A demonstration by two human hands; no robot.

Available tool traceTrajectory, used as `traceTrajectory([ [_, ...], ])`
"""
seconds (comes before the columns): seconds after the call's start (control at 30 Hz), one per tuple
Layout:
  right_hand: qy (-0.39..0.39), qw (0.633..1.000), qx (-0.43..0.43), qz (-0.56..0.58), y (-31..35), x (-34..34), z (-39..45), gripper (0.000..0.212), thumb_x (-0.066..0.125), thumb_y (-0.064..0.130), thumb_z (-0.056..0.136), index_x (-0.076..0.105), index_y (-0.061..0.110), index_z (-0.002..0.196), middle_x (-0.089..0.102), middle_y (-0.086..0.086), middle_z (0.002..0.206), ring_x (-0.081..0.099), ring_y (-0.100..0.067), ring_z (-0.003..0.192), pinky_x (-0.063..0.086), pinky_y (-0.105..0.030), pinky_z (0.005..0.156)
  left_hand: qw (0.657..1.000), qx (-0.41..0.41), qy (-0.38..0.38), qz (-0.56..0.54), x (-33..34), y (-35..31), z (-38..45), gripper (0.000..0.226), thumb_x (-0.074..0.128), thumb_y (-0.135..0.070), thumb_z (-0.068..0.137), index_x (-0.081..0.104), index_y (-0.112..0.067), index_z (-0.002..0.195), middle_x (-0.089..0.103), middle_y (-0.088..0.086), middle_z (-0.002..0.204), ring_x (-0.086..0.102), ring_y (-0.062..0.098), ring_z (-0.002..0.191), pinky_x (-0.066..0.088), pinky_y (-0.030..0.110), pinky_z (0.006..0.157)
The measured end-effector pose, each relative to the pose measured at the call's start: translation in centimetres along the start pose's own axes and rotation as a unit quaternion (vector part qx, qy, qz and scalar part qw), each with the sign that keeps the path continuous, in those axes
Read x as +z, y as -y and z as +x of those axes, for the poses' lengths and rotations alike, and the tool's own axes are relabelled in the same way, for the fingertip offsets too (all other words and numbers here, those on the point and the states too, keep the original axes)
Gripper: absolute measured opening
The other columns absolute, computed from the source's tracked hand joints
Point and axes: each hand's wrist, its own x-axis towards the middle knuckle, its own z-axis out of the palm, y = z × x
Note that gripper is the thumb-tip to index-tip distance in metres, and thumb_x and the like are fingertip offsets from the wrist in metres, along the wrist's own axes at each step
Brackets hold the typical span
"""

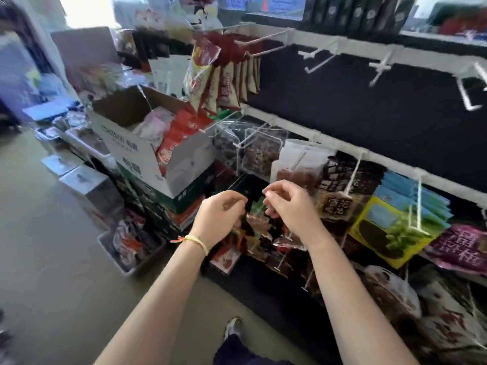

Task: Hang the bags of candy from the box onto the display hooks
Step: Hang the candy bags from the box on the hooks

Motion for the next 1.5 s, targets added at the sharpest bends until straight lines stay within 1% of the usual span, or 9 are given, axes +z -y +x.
traceTrajectory([
  [0.2,0.127,0.991,-0.029,0.022,3.8,11.5,13.6,0.009,0.058,0.016,0.099,0.067,0.017,0.098,0.073,-0.007,0.092,0.072,-0.019,0.083,0.059,-0.044,0.085,0.995,-0.040,-0.082,0.038,-10.7,5.8,11.4,0.015,0.064,-0.033,0.088,0.076,-0.025,0.092,0.074,-0.006,0.079,0.070,0.017,0.070,0.060,0.044,0.074],
  [0.4,0.161,0.983,-0.082,-0.019,7.9,20.1,23.7,0.008,0.061,0.015,0.097,0.068,0.018,0.099,0.070,0.003,0.093,0.063,-0.007,0.084,0.050,-0.022,0.078,0.982,-0.033,-0.147,0.114,-20.1,9.4,21.4,0.017,0.060,-0.032,0.087,0.075,-0.024,0.090,0.073,-0.006,0.082,0.068,0.016,0.080,0.056,0.038,0.082],
  [0.5,0.153,0.985,-0.073,-0.021,8.5,24.1,28.0,0.009,0.064,0.015,0.095,0.068,0.019,0.102,0.070,0.004,0.095,0.064,-0.009,0.089,0.052,-0.026,0.083,0.978,-0.035,-0.150,0.141,-23.6,11.5,26.1,0.026,0.058,-0.037,0.084,0.077,-0.020,0.092,0.075,0.002,0.090,0.068,0.023,0.088,0.054,0.038,0.084],
  [0.77,0.157,0.975,0.110,-0.113,10.5,33.5,40.9,0.044,0.065,0.041,0.090,0.058,0.018,0.128,0.064,0.000,0.118,0.061,-0.015,0.107,0.052,-0.035,0.094,0.957,-0.065,0.098,0.264,-30.9,19.7,42.1,0.025,0.062,-0.027,0.091,0.072,-0.007,0.104,0.072,0.015,0.106,0.066,0.032,0.101,0.052,0.038,0.085],
  [0.9,0.135,0.957,0.226,-0.119,10.5,37.0,44.6,0.048,0.061,0.042,0.092,0.054,0.012,0.129,0.064,-0.004,0.110,0.059,-0.016,0.094,0.047,-0.033,0.080,0.917,-0.108,0.241,0.298,-32.0,22.0,47.4,0.054,0.062,-0.039,0.095,0.052,-0.009,0.139,0.057,0.014,0.139,0.055,0.031,0.126,0.045,0.035,0.102],
  [1.07,0.114,0.933,0.321,-0.116,9.9,39.5,46.1,0.081,0.056,0.046,0.096,0.021,0.006,0.157,0.032,-0.010,0.160,0.041,-0.027,0.140,0.041,-0.036,0.105,0.904,-0.149,0.302,0.266,-31.2,24.2,51.1,0.061,0.065,-0.036,0.095,0.047,0.000,0.140,0.055,0.019,0.139,0.054,0.034,0.128,0.043,0.037,0.104],
  [1.23,0.069,0.935,0.329,-0.111,9.1,40.1,45.7,0.095,0.060,0.058,0.084,0.024,0.010,0.157,0.042,-0.009,0.155,0.050,-0.027,0.134,0.046,-0.037,0.106,0.943,-0.171,0.225,0.176,-31.3,26.4,52.5,0.073,0.066,-0.030,0.092,0.030,0.001,0.148,0.054,0.022,0.139,0.055,0.038,0.126,0.046,0.043,0.103],
  [1.37,0.005,0.938,0.346,0.002,8.6,41.1,44.9,0.063,0.057,0.044,0.097,0.032,0.015,0.148,0.062,-0.003,0.114,0.069,-0.025,0.099,0.060,-0.038,0.083,0.966,-0.117,0.225,0.044,-32.0,26.2,51.9,0.042,0.066,-0.039,0.092,0.065,-0.014,0.126,0.072,0.006,0.104,0.068,0.023,0.095,0.053,0.034,0.089],
  [1.5,-0.032,0.951,0.308,0.007,9.7,41.0,43.4,0.051,0.057,0.037,0.100,0.037,0.020,0.143,0.064,0.001,0.107,0.070,-0.020,0.091,0.056,-0.032,0.072,0.976,-0.056,0.208,-0.016,-32.3,25.2,49.5,0.027,0.065,-0.032,0.095,0.075,-0.009,0.085,0.059,-0.001,0.057,0.050,0.016,0.055,0.040,0.029,0.059],
])
